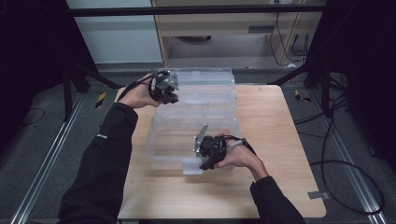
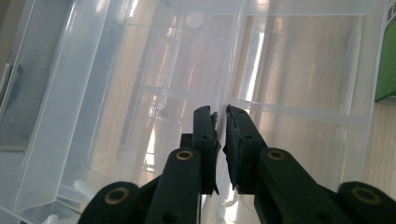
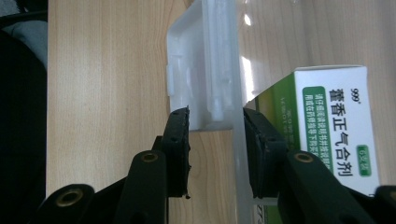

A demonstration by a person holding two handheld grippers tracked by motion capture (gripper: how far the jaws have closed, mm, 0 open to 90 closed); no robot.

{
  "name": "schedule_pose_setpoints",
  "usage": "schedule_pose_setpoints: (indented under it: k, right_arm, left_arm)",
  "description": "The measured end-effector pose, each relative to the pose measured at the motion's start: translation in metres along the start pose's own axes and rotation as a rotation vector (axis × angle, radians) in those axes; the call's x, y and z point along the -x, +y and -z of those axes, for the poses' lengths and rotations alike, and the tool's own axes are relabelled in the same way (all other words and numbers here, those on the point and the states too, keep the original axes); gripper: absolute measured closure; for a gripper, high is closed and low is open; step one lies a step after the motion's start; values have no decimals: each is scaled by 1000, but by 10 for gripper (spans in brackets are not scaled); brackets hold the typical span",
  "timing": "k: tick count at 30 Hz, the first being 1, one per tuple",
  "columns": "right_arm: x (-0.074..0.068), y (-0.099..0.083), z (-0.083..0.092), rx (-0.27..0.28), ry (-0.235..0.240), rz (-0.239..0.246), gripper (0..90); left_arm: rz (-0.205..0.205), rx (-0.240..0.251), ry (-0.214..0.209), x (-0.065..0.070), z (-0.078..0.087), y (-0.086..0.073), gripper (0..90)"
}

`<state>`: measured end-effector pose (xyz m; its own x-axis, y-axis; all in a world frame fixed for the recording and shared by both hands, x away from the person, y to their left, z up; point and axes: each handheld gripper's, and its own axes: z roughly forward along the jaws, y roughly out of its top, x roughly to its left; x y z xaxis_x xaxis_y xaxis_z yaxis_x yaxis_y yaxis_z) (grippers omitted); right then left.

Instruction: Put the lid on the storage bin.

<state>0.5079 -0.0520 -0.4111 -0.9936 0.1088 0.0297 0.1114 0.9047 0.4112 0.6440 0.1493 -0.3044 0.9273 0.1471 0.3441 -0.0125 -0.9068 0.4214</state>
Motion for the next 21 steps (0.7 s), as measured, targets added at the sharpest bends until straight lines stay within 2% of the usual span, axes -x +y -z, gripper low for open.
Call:
schedule_pose_setpoints:
  k: [9,11,18,21]
  right_arm:
    - [0,0,0,-5,-6,-2,650]
    - [0,0,-1,2,-8,10,651]
    - [-1,1,-1,-1,-6,5,652]
    - [-1,1,0,-11,-6,-12,652]
  left_arm:
    - [-46,-51,-2,5,3,10,862]
    - [-51,-61,-5,6,4,12,869]
    - [-56,-54,-20,11,11,13,880]
    - [-54,-50,-23,16,15,13,881]
